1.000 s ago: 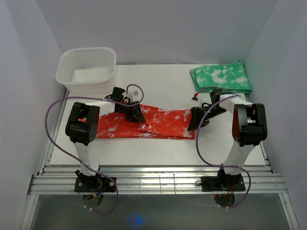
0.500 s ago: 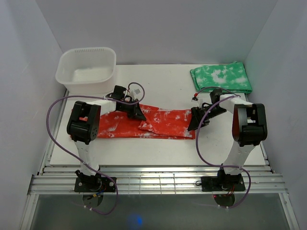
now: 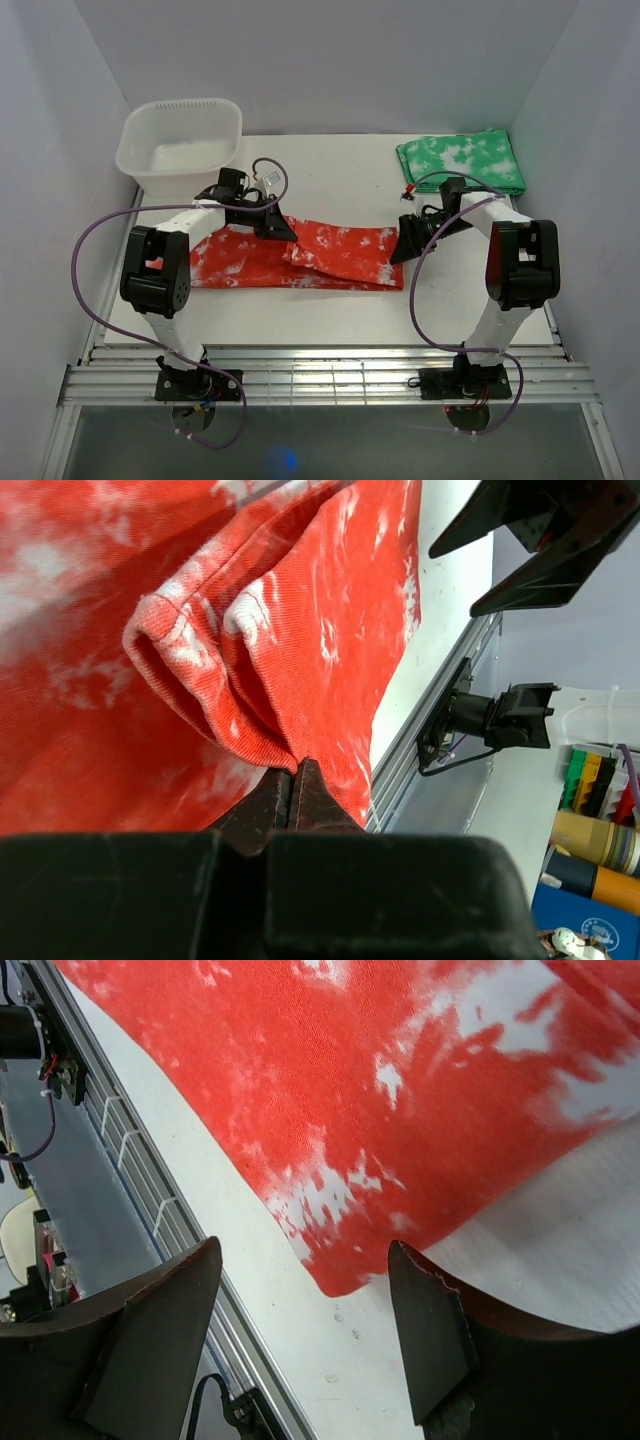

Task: Fold and stack the trousers
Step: Fold the trousers

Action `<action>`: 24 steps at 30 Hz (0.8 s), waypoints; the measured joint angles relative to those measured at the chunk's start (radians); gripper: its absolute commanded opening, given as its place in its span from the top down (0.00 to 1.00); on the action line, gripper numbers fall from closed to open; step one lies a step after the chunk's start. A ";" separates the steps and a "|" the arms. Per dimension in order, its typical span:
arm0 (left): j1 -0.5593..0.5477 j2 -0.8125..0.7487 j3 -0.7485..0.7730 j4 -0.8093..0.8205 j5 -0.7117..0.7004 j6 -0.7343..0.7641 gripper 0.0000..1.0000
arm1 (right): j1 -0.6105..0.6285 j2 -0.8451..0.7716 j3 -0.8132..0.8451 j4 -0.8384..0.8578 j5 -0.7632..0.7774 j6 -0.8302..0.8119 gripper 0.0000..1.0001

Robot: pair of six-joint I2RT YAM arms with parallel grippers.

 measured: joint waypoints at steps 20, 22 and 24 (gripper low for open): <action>0.071 0.096 -0.087 -0.009 -0.072 0.127 1.00 | 0.035 0.055 0.058 0.031 -0.110 0.050 0.31; 0.072 0.096 -0.090 -0.004 -0.080 0.129 1.00 | 0.041 0.087 0.062 0.048 -0.139 0.061 0.33; 0.072 0.096 -0.090 -0.002 -0.087 0.131 1.00 | 0.043 0.126 0.065 0.069 -0.164 0.072 0.34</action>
